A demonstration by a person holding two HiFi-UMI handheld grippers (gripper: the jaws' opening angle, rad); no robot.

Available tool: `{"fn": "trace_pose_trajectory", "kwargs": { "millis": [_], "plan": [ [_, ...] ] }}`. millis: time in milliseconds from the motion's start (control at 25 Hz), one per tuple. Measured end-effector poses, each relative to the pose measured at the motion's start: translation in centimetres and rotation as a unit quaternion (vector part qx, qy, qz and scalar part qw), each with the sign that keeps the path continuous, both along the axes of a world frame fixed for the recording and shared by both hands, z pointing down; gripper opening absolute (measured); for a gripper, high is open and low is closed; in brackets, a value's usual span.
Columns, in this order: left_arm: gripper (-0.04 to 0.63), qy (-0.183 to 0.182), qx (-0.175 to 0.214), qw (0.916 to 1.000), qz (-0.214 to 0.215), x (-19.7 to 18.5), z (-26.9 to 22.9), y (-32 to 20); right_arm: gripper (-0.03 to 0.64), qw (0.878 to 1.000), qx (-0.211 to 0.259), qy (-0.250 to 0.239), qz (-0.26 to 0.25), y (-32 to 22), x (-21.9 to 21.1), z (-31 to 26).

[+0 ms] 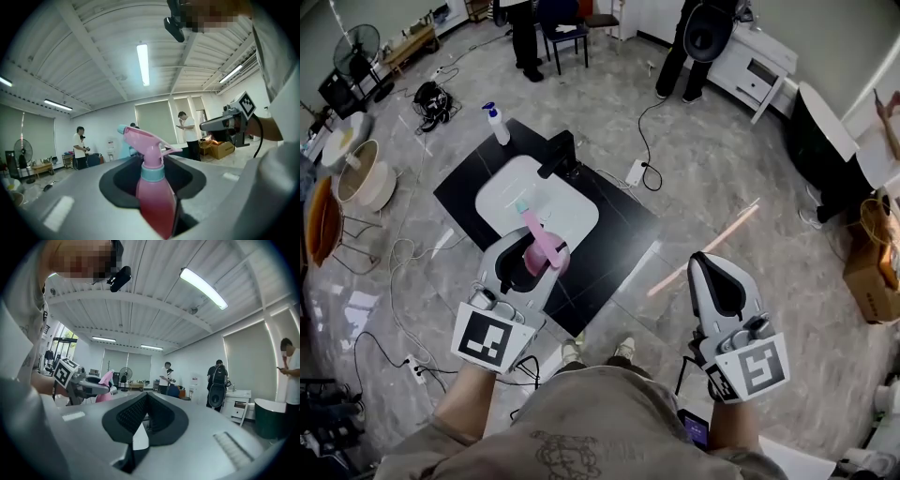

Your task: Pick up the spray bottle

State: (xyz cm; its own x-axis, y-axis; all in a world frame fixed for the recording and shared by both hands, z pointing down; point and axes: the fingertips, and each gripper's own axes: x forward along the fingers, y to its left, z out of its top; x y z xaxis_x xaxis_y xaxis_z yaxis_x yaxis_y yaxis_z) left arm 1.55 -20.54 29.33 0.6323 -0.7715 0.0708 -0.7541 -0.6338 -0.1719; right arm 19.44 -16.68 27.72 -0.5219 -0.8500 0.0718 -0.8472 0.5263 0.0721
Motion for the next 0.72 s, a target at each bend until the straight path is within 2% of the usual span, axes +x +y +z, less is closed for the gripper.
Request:
{"fn": "trace_pose_trajectory", "kwargs": {
  "millis": [280,560,720],
  "plan": [
    [0.158,-0.008,0.003,1.0,-0.003,-1.2,-0.4,2.3,0.026,0.999,-0.024,0.018,-0.01,0.9,-0.8,1.9],
    [0.158,-0.012,-0.032,0.9994,-0.004,-1.9,2.6,3.6,0.026,0.998,-0.056,0.024,-0.029,1.4,-2.9,4.4],
    [0.158,-0.015,-0.04,0.999,-0.012,-2.3,3.4,3.6,0.026,0.997,-0.059,0.026,-0.043,1.5,-4.0,4.8]
  ]
}}
